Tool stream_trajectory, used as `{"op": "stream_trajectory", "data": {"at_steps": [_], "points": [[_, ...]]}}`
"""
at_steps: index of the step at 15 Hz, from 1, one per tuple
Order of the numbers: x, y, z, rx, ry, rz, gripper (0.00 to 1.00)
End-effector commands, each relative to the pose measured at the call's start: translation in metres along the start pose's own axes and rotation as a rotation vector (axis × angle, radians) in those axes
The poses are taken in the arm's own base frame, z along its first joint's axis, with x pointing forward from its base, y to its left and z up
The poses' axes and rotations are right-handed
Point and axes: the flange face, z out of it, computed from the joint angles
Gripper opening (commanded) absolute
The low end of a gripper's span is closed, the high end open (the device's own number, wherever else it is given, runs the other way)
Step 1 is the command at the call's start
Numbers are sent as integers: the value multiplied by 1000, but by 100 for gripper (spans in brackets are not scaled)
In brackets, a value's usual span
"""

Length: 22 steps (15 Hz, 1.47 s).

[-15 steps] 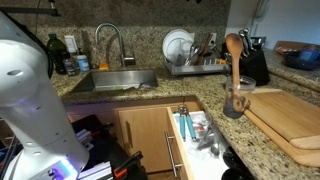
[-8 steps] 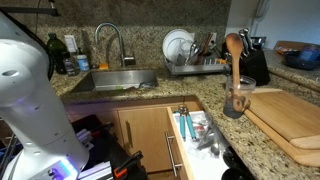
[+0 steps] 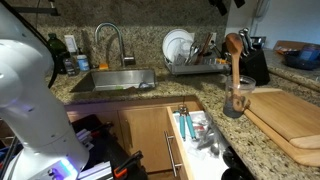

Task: Take the wooden spoon out of the cup and set it on the sink countertop

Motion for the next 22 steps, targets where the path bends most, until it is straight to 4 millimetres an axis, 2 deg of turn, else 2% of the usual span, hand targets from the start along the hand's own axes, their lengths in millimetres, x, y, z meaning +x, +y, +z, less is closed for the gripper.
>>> {"op": "stream_trajectory", "data": {"at_steps": [1,3,6,9,10,13,14,17,18,22], "points": [[2,0,0,-3,2,-3,100],[0,-15,11,75,-122,-78,100],[-5,-21,45,-22,-205,-209,100],[-1,-27,67,-175,-53,-242,100],[-9,-22,54,-127,-112,-224,100],[-8,-29,68,-168,-77,-237,100],[-15,-33,69,-133,-179,-280,100],[-22,-49,76,-78,-342,-350,100],[-25,-40,70,-100,-262,-305,100],[-23,-46,68,-80,-226,-296,100]]}}
